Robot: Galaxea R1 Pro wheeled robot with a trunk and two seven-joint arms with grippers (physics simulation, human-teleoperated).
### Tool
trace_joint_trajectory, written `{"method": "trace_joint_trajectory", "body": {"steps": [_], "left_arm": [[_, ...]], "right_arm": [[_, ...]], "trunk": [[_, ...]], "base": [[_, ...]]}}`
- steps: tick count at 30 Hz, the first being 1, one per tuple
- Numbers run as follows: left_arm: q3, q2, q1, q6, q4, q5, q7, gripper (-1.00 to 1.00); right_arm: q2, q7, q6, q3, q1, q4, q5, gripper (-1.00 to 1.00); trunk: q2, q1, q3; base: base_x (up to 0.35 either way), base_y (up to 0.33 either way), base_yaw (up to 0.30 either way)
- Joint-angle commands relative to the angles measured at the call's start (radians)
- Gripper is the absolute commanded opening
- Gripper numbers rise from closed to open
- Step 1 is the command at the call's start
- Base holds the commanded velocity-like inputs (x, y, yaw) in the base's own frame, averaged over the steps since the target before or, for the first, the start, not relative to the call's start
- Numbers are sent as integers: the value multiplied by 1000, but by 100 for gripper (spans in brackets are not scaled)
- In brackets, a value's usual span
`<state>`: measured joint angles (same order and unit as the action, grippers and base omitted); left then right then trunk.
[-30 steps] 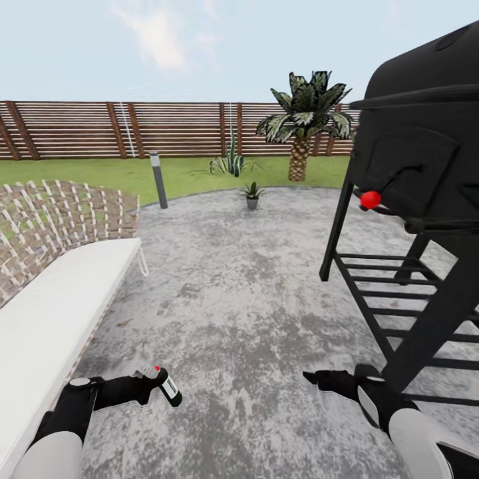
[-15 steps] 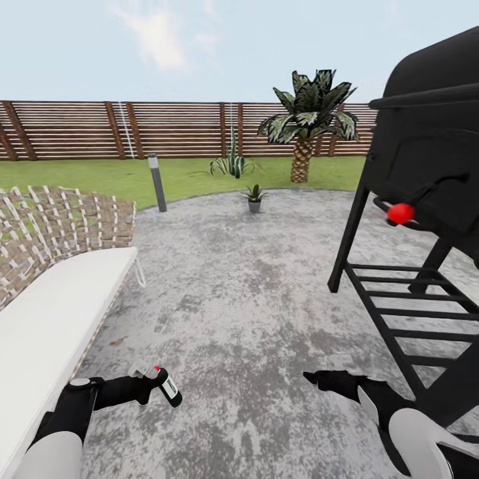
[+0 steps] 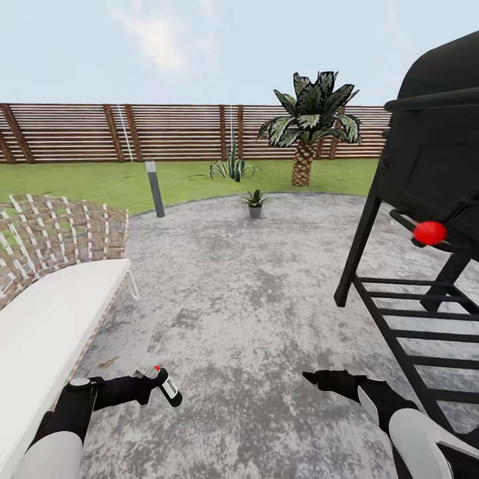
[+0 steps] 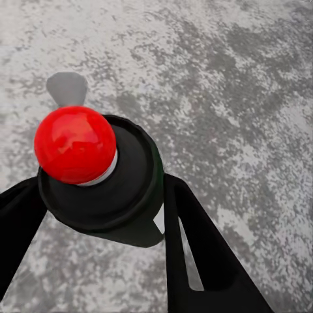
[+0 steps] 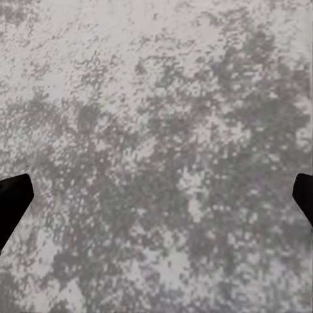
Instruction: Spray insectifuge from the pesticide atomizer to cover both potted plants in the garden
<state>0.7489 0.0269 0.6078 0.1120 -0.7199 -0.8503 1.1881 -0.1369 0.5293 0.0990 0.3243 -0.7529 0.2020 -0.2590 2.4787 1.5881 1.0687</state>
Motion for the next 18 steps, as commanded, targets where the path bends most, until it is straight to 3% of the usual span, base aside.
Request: {"method": "trace_joint_trajectory", "body": {"steps": [1,18], "left_arm": [[4,-1,1,9,-1,-4,5,-100],[4,-1,1,9,-1,-4,5,-100]], "right_arm": [[0,6,7,9,0,2,-7,100],[0,5,7,9,0,2,-7,100]], "trunk": [[0,0,-1],[0,0,-14]], "base": [[306,0,0],[306,0,0]]}}
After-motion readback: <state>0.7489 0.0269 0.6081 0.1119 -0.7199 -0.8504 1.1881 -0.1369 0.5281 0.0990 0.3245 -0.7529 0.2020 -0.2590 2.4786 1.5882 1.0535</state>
